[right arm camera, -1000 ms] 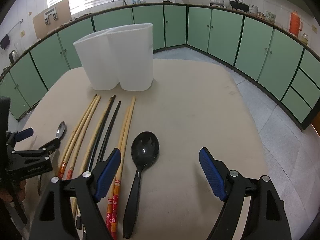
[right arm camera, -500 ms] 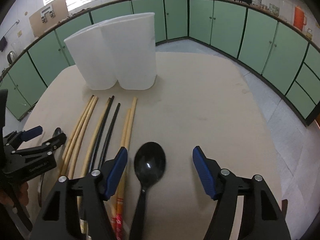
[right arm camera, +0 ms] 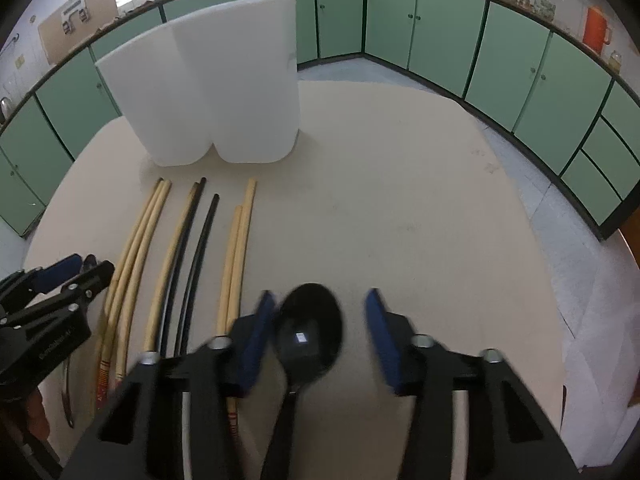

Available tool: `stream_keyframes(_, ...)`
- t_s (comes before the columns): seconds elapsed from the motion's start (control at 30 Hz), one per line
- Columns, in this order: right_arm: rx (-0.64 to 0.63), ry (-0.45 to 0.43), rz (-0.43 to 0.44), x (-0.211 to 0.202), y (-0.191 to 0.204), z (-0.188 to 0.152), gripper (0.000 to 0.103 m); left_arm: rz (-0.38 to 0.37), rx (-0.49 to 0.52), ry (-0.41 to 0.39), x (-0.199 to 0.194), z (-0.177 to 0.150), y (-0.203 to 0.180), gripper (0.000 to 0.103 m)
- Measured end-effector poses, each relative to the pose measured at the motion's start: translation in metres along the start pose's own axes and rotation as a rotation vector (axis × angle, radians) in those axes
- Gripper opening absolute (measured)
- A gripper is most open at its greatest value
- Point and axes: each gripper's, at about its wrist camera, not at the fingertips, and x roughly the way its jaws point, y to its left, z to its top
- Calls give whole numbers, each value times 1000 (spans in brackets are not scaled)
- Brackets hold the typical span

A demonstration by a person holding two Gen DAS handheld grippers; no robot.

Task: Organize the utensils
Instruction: 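Close the left tool on the silver spoon while the right tool grips the black spoon, then lift both spoons over the white holder and release them inside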

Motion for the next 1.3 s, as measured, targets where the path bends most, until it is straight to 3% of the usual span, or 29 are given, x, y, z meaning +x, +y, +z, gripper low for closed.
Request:
stream_keyframes(0.03, 0, -1, 5, 0, 0, 0, 34, 3, 5, -2, -1, -2, -2, 27)
stream_keyframes(0.13, 5, -25, 45, -4, -5, -3, 34, 1, 23, -14, -5, -3, -10, 27)
stream_keyframes(0.2, 8, -87, 98, -16, -10, -7, 34, -38, 11, -44, -12, -9, -9, 27)
stream_keyframes(0.43, -38, -338, 165, -58, -14, -13, 33, -128, -30, -340, -60, -32, 13, 27)
stream_keyframes(0.67, -83, -502, 232, -84, -6, 9, 33, -154, -88, -528, -100, -26, 32, 27)
stream_keyframes(0.83, -57, -584, 286, -101, -10, 32, 33, -195, -102, -627, -124, -9, 33, 27)
stream_keyframes(0.97, -54, -698, 306, -118, -13, 64, 33, -220, -94, -703, -145, 12, 26, 27)
stream_keyframes(1.13, -34, -805, 315, -123, -13, 113, 33, -257, -84, -824, -165, 62, 13, 27)
stream_keyframes(1.3, -43, -859, 282, -108, -6, 159, 33, -297, -95, -881, -160, 117, -1, 27)
